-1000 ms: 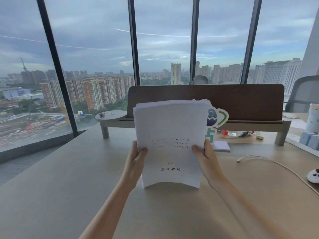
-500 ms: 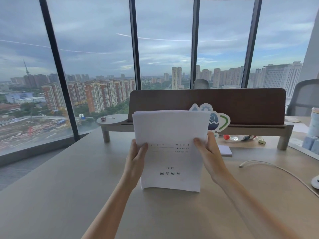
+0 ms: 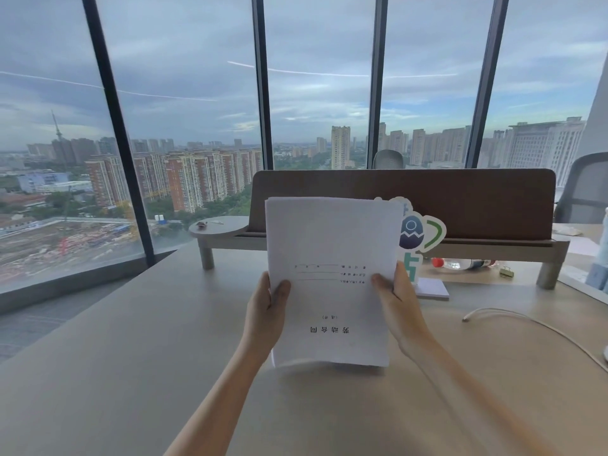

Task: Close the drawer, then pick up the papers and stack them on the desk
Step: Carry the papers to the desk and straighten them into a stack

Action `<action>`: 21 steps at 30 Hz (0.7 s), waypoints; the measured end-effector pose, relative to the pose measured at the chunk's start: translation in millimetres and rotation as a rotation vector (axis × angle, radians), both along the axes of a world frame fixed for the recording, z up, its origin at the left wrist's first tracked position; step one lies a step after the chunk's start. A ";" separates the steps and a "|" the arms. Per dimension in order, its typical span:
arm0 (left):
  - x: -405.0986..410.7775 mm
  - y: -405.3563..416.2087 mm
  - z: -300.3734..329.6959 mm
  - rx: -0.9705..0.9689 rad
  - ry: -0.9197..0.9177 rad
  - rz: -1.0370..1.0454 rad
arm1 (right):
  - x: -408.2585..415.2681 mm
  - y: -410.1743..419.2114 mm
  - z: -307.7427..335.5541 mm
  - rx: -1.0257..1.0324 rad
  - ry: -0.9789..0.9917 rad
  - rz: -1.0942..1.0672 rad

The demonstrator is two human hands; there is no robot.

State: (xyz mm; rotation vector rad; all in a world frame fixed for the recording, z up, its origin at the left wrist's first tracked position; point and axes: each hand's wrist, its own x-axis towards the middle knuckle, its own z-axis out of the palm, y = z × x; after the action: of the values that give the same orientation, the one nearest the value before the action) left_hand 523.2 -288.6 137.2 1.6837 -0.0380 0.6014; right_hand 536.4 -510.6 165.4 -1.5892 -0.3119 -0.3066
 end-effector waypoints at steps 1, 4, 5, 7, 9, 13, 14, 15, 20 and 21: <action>-1.6 -0.6 -4.4 -0.017 0.014 -0.002 | 0.5 1.0 -3.6 -0.009 -0.002 0.001; -8.7 -2.1 -27.7 -0.076 0.096 -0.045 | -0.2 2.9 -24.3 -0.062 0.040 0.005; -9.6 -2.0 -33.6 -0.090 0.113 -0.052 | 0.2 3.0 -30.1 -0.069 0.056 0.006; -9.4 -1.6 -36.1 -0.090 0.131 -0.037 | 1.4 3.8 -33.4 -0.070 0.066 0.003; -7.7 0.1 -32.2 -0.080 0.150 -0.016 | 2.9 6.8 -26.7 -0.078 0.058 -0.014; -11.7 5.1 -17.0 -0.045 0.126 -0.024 | 7.4 12.3 -13.2 -0.057 0.054 -0.006; -14.8 5.1 -12.1 -0.040 0.126 -0.029 | 7.2 13.5 -11.5 -0.048 0.054 0.000; -16.4 5.6 -10.2 -0.034 0.135 -0.032 | 6.4 15.2 -11.5 -0.044 0.055 0.006; -20.4 4.9 -20.8 0.059 0.222 -0.025 | 0.6 23.3 -29.1 -0.072 0.091 -0.003; -21.9 5.0 -21.9 0.075 0.242 -0.021 | 1.5 24.1 -33.3 -0.088 0.091 -0.010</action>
State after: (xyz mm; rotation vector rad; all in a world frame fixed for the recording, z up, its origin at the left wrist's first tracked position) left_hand 501.4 -283.6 115.3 1.8163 0.0967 0.3818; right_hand 537.8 -486.5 132.1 -1.6868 -0.2501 -0.2295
